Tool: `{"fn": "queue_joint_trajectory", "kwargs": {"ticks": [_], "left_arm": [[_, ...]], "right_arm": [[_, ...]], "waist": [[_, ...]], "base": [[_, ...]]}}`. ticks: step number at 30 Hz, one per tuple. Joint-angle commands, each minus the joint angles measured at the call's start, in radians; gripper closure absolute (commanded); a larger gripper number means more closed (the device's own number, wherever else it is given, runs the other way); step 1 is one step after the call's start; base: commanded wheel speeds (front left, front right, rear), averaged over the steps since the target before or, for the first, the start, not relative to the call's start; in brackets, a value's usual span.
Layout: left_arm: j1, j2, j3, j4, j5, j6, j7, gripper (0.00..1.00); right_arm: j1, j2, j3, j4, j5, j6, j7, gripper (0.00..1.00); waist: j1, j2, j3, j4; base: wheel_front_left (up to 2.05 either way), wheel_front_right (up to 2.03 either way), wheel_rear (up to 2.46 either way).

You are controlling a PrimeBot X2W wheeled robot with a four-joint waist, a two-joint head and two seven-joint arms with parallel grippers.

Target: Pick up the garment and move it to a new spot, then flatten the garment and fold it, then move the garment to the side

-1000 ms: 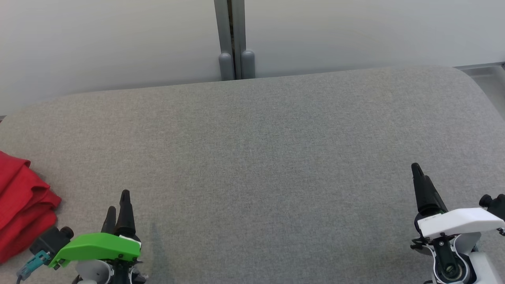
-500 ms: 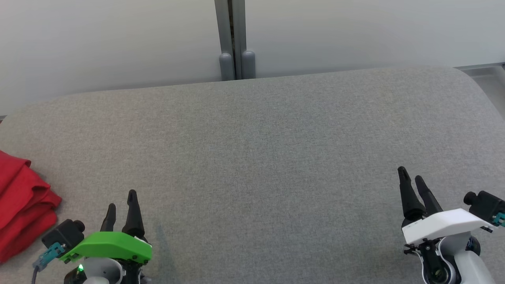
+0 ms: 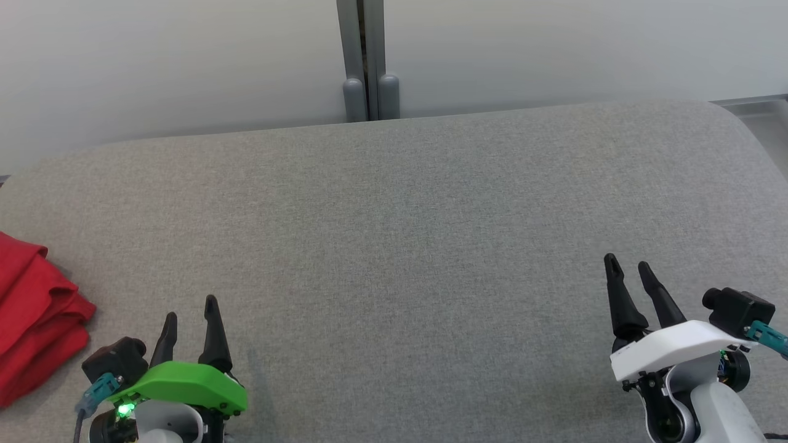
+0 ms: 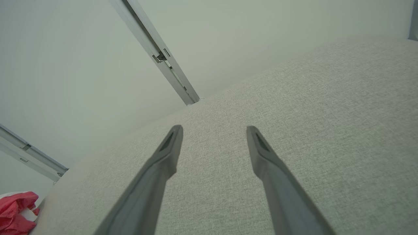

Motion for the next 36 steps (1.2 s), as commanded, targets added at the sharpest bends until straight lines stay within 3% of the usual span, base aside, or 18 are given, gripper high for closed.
{"fn": "queue_joint_trajectory", "kwargs": {"ticks": [1, 11, 36], "left_arm": [[-0.019, 0.009, -0.002, -0.003, 0.030, 0.007, -0.009, 0.00], [-0.017, 0.007, -0.018, 0.011, 0.135, 0.018, -0.034, 0.00], [-0.006, 0.000, -0.074, 0.025, 0.367, -0.007, -0.090, 0.00]], "right_arm": [[-0.021, -0.005, 0.003, -0.011, -0.029, 0.000, -0.010, 0.00], [0.002, 0.002, 0.006, 0.016, -0.132, 0.000, -0.036, 0.00], [-0.005, 0.007, -0.002, 0.068, -0.355, 0.000, -0.092, 0.00]], "waist": [[0.0000, 0.0000, 0.001, 0.000], [0.0000, 0.0000, -0.005, 0.001], [0.0000, 0.0000, -0.007, -0.004]], "base": [[0.00, 0.00, 0.00], [0.00, 0.00, 0.00], [0.00, 0.00, 0.00]]}}
